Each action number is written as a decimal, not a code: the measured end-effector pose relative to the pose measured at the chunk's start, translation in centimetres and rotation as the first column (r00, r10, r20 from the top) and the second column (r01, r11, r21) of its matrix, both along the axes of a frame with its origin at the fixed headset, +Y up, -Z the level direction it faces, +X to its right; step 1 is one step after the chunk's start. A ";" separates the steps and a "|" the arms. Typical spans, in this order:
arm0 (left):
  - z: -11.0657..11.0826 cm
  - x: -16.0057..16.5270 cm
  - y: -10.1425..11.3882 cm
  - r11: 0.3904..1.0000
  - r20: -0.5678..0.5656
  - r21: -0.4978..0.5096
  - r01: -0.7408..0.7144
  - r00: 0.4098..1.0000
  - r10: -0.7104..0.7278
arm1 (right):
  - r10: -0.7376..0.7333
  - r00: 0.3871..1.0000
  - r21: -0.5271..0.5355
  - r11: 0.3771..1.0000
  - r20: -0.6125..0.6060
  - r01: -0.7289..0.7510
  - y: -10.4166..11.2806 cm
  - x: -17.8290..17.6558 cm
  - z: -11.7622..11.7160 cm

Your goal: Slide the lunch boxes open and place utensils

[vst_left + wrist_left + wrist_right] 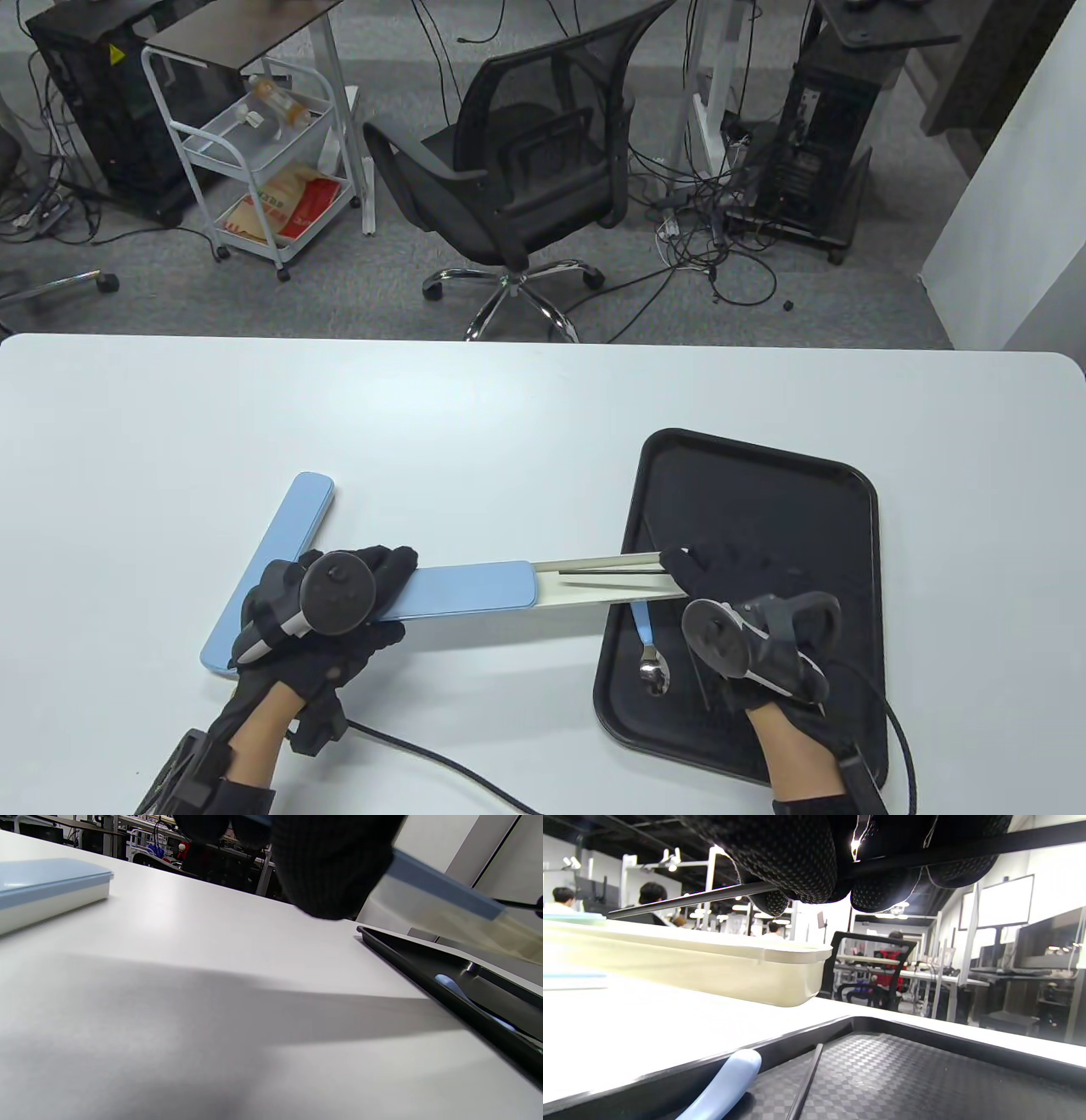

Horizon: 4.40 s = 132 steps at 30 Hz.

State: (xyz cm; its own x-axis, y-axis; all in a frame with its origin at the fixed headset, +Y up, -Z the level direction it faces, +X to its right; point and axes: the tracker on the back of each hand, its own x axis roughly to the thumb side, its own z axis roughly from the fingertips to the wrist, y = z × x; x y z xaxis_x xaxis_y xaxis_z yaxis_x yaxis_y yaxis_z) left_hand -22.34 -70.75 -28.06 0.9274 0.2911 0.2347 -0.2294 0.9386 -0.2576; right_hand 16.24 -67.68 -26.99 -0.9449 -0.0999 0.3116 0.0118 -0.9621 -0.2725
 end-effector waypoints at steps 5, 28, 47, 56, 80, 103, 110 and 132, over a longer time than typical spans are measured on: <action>0.1 0.2 0.0 1.000 0.012 0.003 0.007 1.000 -0.007 | 0.049 0.998 0.001 0.999 -0.034 -0.049 -0.5 -1.0 0.2; 0.6 2.5 -0.4 1.000 0.066 0.001 0.019 0.998 -0.019 | 0.101 0.981 -0.006 0.995 -0.164 -0.103 -1.1 -4.4 1.4; 0.7 3.0 -0.5 0.999 0.050 -0.010 0.039 0.998 -0.038 | 0.009 0.984 -0.033 0.999 -0.175 -0.015 -0.9 -4.3 1.5; 0.1 1.1 -0.2 1.000 -0.135 0.007 -0.020 0.991 0.020 | -0.360 0.922 0.019 0.932 0.140 0.362 0.1 0.7 0.2; -0.2 -0.7 0.2 0.997 -0.269 0.036 -0.065 0.960 0.073 | -0.038 0.930 -0.262 0.955 0.365 0.142 -7.6 -1.2 -3.6; 0.0 -0.3 0.1 0.999 -0.238 0.017 -0.047 0.970 0.049 | 0.022 0.889 -0.185 0.980 0.457 0.071 -8.0 -1.6 -3.7; 0.0 -0.2 0.0 0.998 -0.233 0.031 -0.050 0.971 0.055 | -0.202 0.817 -0.179 0.921 0.539 0.346 -7.0 2.1 -3.7; 0.1 0.1 0.3 0.996 -0.192 0.067 -0.055 0.979 0.067 | -0.621 0.556 0.101 0.712 0.553 0.695 -2.4 9.8 -2.2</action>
State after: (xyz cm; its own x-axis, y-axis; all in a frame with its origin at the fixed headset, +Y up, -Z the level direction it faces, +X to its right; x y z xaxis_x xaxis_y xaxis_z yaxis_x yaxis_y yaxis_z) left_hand -22.24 -70.48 -27.97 0.9379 0.3395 0.0710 -0.3271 0.9338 -0.1450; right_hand 26.02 -70.11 -29.23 -0.7367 0.6178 -0.2751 -0.5378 -0.7818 -0.3156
